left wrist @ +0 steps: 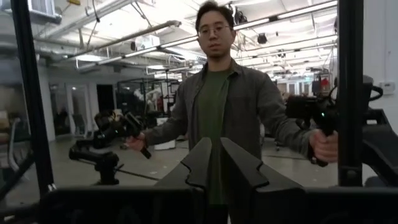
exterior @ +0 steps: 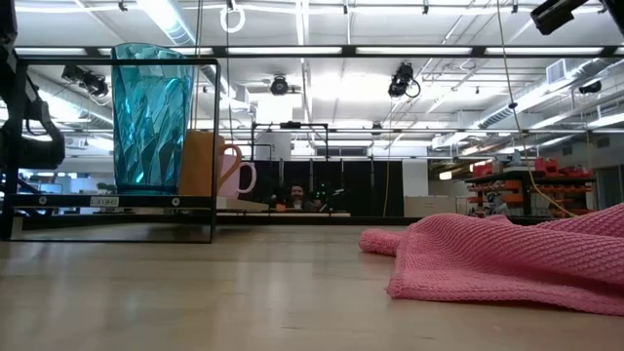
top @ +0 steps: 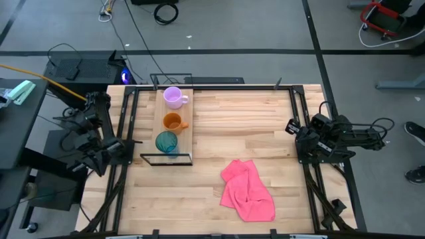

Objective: Stack small to large cups/mugs on shelf
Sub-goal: Return to Home Position

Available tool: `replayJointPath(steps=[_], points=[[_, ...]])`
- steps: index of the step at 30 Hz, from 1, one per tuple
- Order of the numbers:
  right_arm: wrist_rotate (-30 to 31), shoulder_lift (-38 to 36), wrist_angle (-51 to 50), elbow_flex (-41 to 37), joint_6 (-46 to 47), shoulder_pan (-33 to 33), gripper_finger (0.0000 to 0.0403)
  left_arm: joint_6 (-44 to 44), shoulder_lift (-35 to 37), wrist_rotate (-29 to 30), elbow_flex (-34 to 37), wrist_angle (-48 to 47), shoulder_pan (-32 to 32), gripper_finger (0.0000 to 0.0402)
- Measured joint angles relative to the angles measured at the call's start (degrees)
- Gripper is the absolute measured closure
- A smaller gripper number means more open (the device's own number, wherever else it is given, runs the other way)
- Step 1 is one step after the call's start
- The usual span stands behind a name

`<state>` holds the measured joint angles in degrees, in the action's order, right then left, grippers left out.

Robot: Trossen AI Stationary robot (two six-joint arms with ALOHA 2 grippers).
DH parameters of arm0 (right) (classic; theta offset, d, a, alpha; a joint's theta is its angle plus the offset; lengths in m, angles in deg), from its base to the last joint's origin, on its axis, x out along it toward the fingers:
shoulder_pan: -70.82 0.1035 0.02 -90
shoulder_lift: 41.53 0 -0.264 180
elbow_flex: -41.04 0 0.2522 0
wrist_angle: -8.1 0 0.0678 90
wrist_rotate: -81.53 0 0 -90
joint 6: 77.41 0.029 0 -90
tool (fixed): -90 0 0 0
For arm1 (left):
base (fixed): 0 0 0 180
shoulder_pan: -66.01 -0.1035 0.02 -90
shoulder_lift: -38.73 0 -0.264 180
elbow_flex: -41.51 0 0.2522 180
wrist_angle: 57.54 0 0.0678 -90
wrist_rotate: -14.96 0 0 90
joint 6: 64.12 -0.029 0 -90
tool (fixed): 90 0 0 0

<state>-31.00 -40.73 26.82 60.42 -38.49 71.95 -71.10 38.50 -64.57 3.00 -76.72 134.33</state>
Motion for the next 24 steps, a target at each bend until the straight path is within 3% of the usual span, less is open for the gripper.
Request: replayJointPath(steps=[11,24], points=[[0.2,0.0,0.2,-3.3,-0.1,0.3,0.0387,-0.3,0.0,0.6,12.6,15.6,0.0,0.0365],[0.4,0.0,-0.7,-5.2,-2.5,0.3,0.0387,0.4,0.0,6.9,23.5,27.4,0.0,0.0356]])
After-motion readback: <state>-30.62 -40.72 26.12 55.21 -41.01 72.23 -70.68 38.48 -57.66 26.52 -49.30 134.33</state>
